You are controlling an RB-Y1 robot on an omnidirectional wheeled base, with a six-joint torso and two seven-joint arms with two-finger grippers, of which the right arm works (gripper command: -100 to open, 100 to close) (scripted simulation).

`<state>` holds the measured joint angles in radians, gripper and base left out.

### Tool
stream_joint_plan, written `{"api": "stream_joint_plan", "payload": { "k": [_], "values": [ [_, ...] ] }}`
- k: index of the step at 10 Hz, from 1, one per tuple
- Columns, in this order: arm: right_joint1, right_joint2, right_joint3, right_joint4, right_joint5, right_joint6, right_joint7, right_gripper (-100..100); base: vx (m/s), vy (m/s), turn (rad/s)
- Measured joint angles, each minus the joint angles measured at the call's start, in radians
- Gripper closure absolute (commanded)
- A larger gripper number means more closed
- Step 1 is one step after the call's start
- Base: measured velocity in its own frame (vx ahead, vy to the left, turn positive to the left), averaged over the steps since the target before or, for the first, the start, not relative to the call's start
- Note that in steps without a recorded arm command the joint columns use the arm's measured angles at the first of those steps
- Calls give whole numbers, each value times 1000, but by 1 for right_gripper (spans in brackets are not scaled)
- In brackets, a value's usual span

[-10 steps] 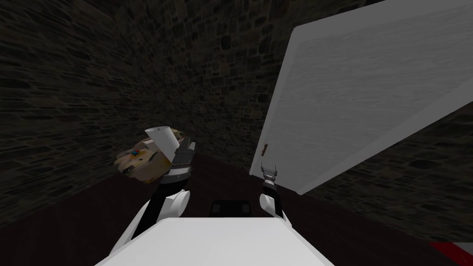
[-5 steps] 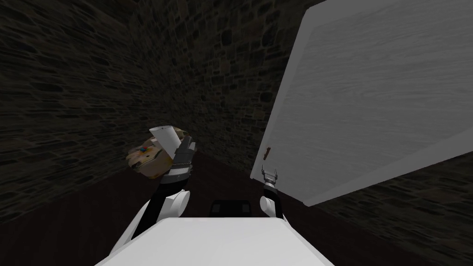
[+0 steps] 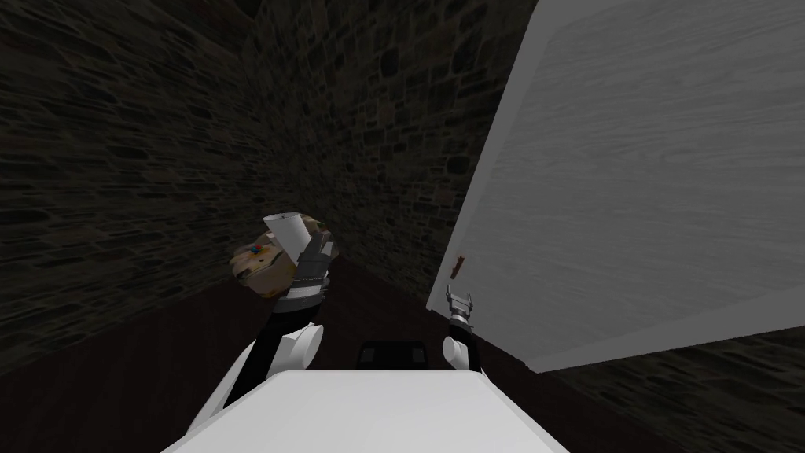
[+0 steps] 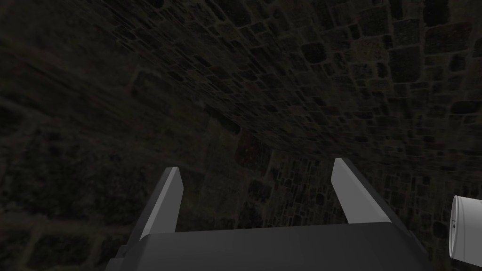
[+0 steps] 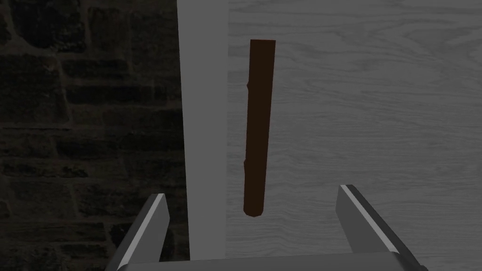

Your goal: Pull the door open

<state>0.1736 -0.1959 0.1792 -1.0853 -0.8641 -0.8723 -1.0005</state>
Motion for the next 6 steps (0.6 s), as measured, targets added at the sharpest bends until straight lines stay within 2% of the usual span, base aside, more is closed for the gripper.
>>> {"api": "stream_joint_plan", "payload": {
  "k": [3, 4, 5, 6],
  "values": [
    [-9, -6, 14, 60, -44, -12, -53, -100, 94, -121, 100],
    [-15, -8, 18, 84, -54, -18, -71, -100, 32, -49, 23],
    [-16, -8, 19, 87, -55, -19, -75, -100, 115, -12, 29],
    [-10, -21, 19, 94, -56, -22, -89, -100, 167, -2, 35]
  ]
}}
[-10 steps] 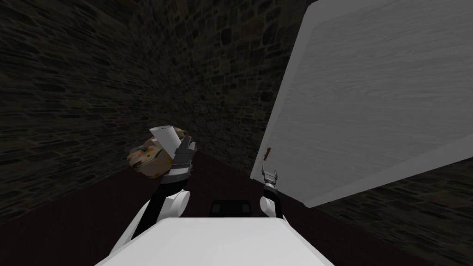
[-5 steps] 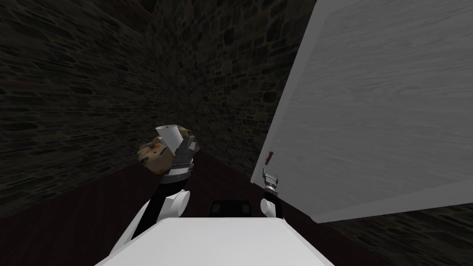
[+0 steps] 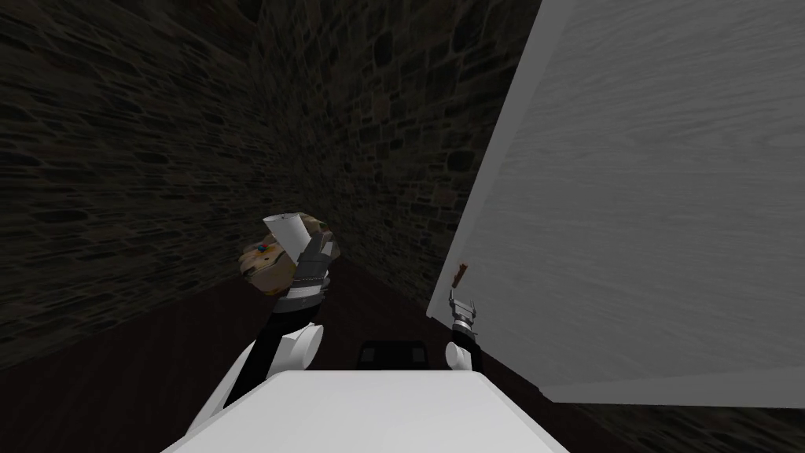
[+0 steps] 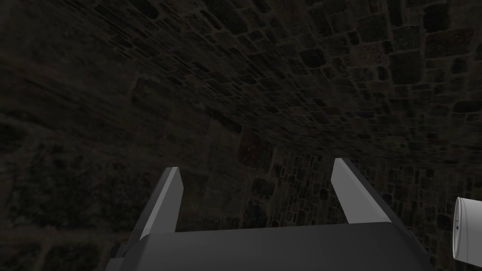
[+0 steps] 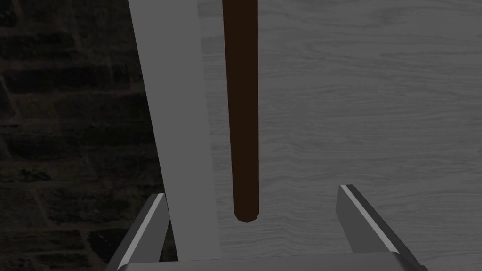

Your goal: Pull the door open

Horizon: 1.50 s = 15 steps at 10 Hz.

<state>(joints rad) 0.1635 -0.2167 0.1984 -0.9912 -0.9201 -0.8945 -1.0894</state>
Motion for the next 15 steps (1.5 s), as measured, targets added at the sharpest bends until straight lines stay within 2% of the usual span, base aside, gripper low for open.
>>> {"api": "stream_joint_plan", "payload": {
  "k": [1, 2, 6, 7, 8, 10, 11, 12, 13, 15],
  "values": [
    [4, -11, -2, 2, -2, 0, -14, -100, 200, 25, 45],
    [-4, -28, 0, 33, -3, -8, -42, -100, 175, 12, 30],
    [34, -87, -6, 27, -13, -9, -106, -100, 113, -10, 29],
    [28, -94, -3, 48, -11, -16, -123, -100, 75, -7, 31],
    [36, -111, -2, 59, -11, -23, -147, -100, 113, -15, 35],
    [35, -142, -2, 91, -14, -32, -193, -100, 147, -6, 39],
    [42, -160, -5, 91, -17, -30, -212, -100, 188, 3, 12],
    [50, -169, -4, 93, -19, -30, -224, -100, 61, 17, -49],
    [55, -169, -4, 95, -19, -32, -227, 100, -30, 14, 43],
    [53, -168, -4, 94, -20, -30, -225, 100, -22, -6, 2]
  ]
}}
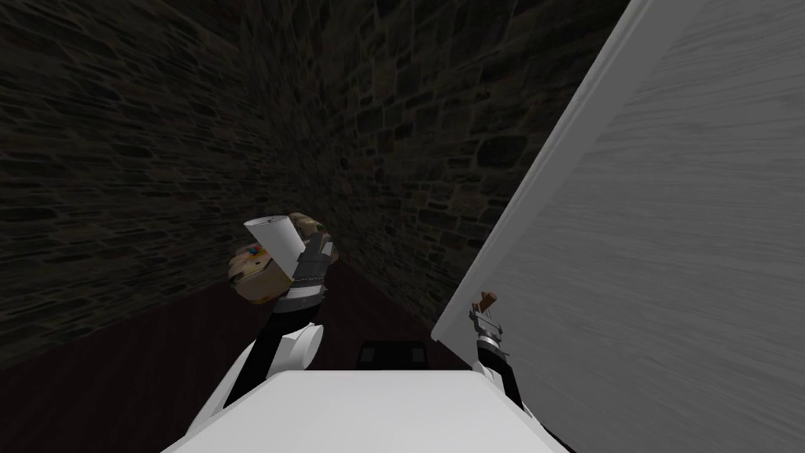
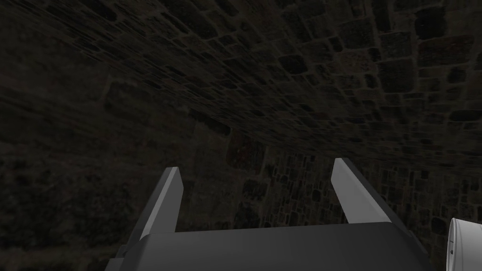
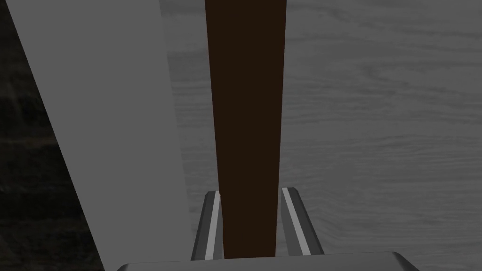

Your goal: Pull the door open

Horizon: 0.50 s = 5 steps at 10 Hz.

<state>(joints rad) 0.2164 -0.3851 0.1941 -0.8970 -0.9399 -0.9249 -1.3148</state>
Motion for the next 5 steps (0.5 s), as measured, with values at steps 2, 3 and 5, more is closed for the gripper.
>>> {"api": "stream_joint_plan", "payload": {
  "k": [2, 3, 5],
  "values": [
    [-2, 2, 2, -2, 2, 0, 1, 100, -2, -3, 5],
    [-2, 2, 3, -2, 2, 0, 1, 100, 0, 0, 0],
    [-1, -5, 9, -10, 6, -1, -4, 100, -152, -10, 59]
  ]
}}
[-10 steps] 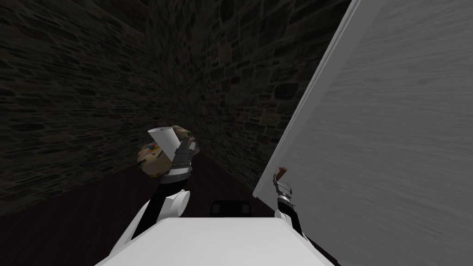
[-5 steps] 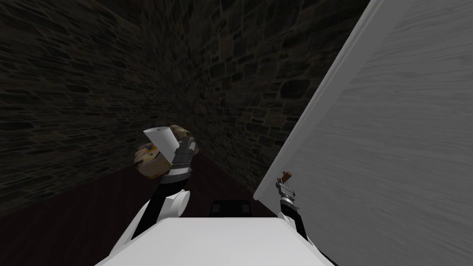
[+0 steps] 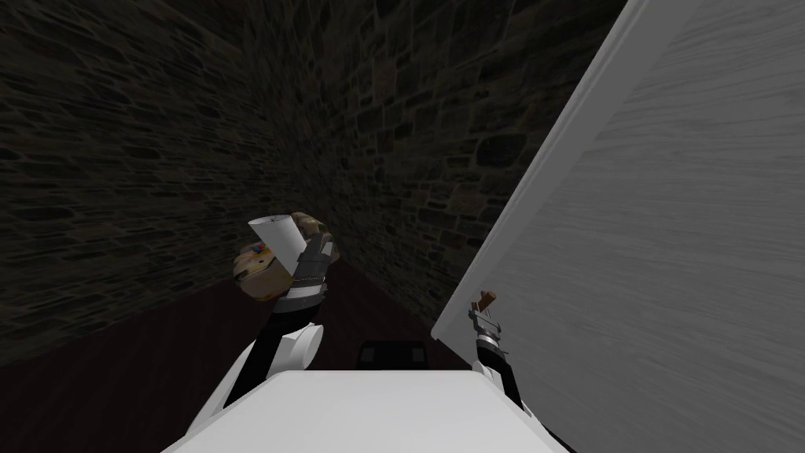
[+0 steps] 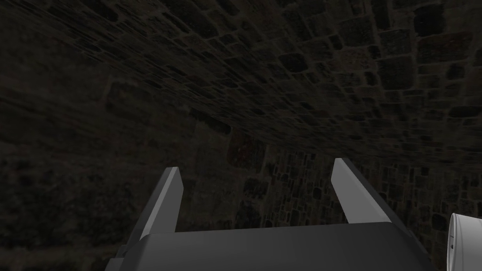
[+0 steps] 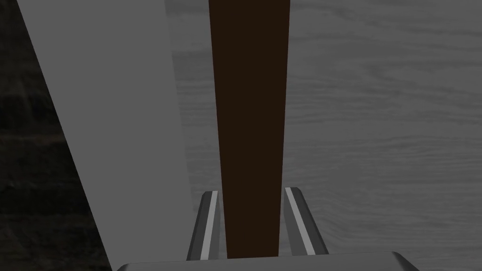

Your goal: Pull the door open

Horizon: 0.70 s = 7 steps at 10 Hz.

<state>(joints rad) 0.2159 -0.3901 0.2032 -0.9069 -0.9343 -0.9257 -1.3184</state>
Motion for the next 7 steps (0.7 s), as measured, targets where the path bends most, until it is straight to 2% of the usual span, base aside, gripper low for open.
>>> {"api": "stream_joint_plan", "payload": {
  "k": [2, 5, 7],
  "values": [
    [3, -7, 18, -16, 10, 0, -6, 100, -207, 4, 61],
    [15, -21, 61, -30, 33, -3, -30, 100, -218, -2, 62],
    [31, -32, 88, -58, 47, -1, -38, 100, -204, 3, 44]
  ]
}}
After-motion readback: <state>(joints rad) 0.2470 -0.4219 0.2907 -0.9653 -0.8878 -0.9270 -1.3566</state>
